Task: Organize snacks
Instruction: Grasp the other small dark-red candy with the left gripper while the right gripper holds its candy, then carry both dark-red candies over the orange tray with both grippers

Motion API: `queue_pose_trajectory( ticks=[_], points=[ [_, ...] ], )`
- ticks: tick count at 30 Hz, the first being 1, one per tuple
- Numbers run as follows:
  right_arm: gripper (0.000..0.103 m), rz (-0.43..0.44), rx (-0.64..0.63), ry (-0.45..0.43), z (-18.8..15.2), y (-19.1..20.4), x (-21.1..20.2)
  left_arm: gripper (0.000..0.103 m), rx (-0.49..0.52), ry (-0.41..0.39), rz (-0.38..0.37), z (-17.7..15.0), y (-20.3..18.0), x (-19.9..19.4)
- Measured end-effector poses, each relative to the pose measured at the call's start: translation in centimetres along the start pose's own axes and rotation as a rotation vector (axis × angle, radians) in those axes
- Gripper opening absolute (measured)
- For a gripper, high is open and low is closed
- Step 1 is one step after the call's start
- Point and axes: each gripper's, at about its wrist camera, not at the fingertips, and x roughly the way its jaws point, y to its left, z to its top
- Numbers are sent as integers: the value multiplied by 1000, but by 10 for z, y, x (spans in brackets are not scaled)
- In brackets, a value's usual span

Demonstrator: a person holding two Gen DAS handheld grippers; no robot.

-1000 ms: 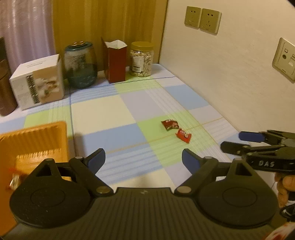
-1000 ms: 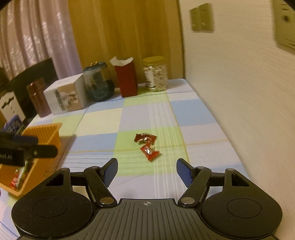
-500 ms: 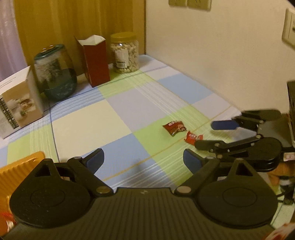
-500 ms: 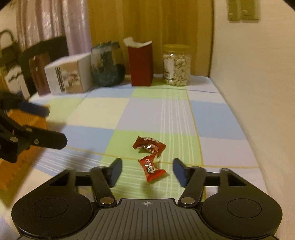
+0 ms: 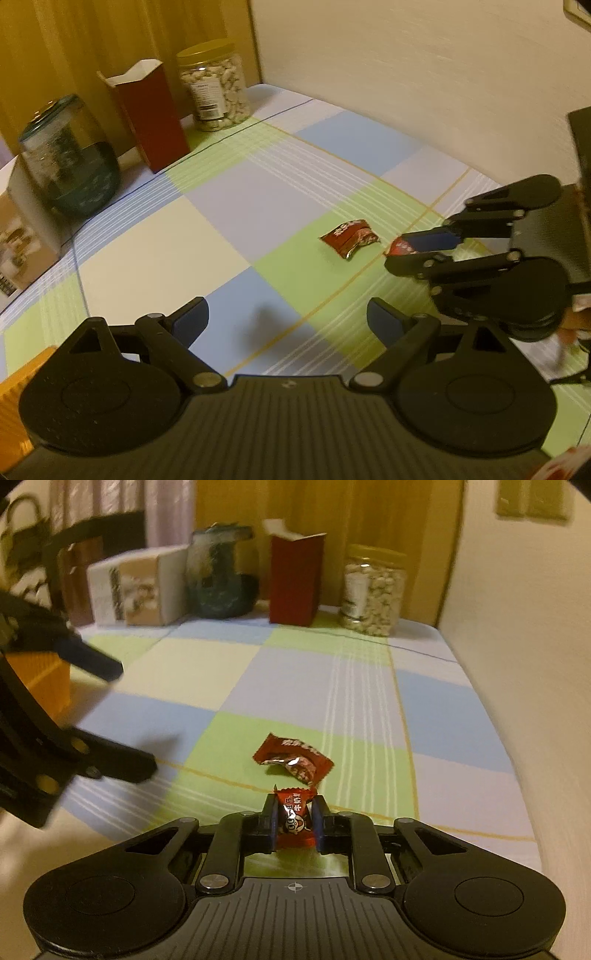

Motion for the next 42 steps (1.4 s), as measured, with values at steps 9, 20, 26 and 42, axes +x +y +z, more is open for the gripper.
queue_pose_trajectory(
  ticks=[9,20,26,42],
  points=[
    [19,-34,227,-36,-9,-31,-34,84,51,-15,-59,26,-14,35],
    [19,-60,319,-68,-27,-52,-58,62,87,-22,-80,41,-21,78],
    [19,-61,348,-80,-28,-57,-60,45,59,-31,-117,42,-19,83],
    [19,-45,415,-59,-23,-46,-79,23,-163,31,-93,12,-30,25]
  ],
)
